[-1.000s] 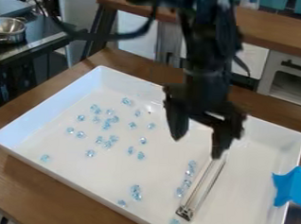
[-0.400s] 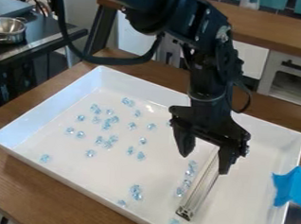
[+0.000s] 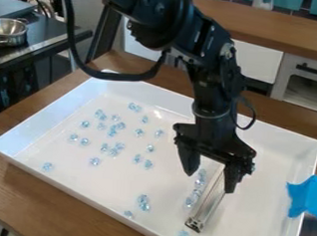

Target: Sweep into pile

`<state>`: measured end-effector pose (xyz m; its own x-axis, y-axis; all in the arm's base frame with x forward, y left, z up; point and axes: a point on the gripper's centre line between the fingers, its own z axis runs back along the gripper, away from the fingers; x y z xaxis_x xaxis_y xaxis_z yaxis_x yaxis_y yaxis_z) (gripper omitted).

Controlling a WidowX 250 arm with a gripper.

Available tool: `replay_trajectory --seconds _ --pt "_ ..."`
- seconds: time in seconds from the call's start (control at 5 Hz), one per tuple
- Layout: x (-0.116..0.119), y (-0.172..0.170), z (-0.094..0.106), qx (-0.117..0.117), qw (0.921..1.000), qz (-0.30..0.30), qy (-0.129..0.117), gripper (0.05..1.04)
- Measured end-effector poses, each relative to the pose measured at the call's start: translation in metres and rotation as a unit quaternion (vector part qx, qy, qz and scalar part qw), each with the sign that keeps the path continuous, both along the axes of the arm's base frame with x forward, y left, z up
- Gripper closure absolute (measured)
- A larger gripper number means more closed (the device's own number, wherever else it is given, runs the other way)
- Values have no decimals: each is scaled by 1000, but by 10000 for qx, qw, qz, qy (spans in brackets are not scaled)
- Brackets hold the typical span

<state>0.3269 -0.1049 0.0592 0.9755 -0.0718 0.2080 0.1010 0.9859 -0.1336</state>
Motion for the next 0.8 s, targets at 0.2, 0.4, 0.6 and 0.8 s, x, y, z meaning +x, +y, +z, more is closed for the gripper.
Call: replay_trajectory --seconds 0.2,0.4,0.6,0.8 --pt "1 -1 -1 -75 9999 105 10 82" --pt "2 1 -10 -1 9999 138 68 82" --pt "5 3 -16 87 9998 173 36 124" --pt "4 3 -19 120 9998 131 -5 382"
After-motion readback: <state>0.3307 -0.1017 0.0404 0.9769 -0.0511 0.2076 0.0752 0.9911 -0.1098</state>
